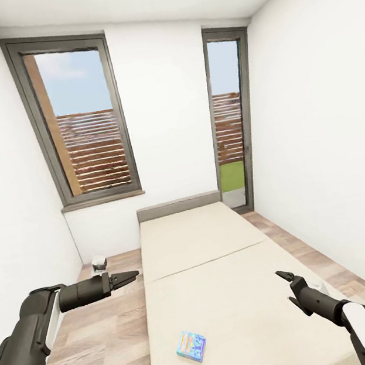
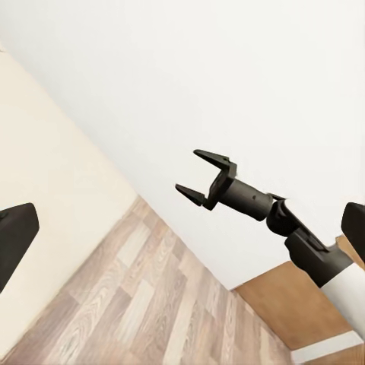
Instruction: Put all the toys in the child's room - the three board games (two on the bed and one on the table), the two jigsaw puzzles on the table, and the tennis ball on the table - inside the toy box on the table in the child's room.
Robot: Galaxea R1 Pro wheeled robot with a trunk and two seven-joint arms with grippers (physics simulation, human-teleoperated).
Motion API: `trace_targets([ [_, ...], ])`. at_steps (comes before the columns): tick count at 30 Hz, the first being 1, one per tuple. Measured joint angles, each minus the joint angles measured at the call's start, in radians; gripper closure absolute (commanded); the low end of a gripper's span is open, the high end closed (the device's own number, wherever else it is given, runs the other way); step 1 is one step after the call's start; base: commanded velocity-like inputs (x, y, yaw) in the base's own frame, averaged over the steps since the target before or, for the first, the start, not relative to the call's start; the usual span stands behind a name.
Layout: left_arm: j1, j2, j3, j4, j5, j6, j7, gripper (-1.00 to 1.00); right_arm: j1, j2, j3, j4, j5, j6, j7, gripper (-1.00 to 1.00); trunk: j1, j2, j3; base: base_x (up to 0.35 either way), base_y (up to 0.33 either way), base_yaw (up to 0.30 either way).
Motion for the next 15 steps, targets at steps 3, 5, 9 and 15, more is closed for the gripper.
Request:
trace_targets([
  [3, 0.000, 0.000, 0.000, 0.000, 0.002, 0.000, 0.000, -1.00, -0.001, 0.000, 0.000, 0.000, 0.000, 0.000, 0.000, -1.00, 0.000, 0.000, -0.001, 0.000, -0.103, 0.024],
  [5, 0.000, 0.000, 0.000, 0.001, 0.000, 0.000, 0.000, -1.00, -0.002, 0.000, 0.000, -0.001, 0.000, 0.000, 0.000, -1.00, 0.000, 0.000, -0.002, 0.000, -0.079, 0.076],
  [9, 0.000, 0.000, 0.000, 0.003, 0.002, 0.000, 0.000, -1.00, -0.002, 0.000, 0.000, -0.001, 0.000, 0.000, 0.000, -1.00, 0.000, 0.000, -0.005, 0.000, -0.034, 0.065],
  [15, 0.000, 0.000, 0.000, 0.004, 0.000, -0.001, 0.000, -1.00, -0.002, 0.000, 0.000, -0.001, 0.000, 0.000, 0.000, -1.00, 0.000, 0.000, -0.006, 0.000, -0.008, 0.019],
])
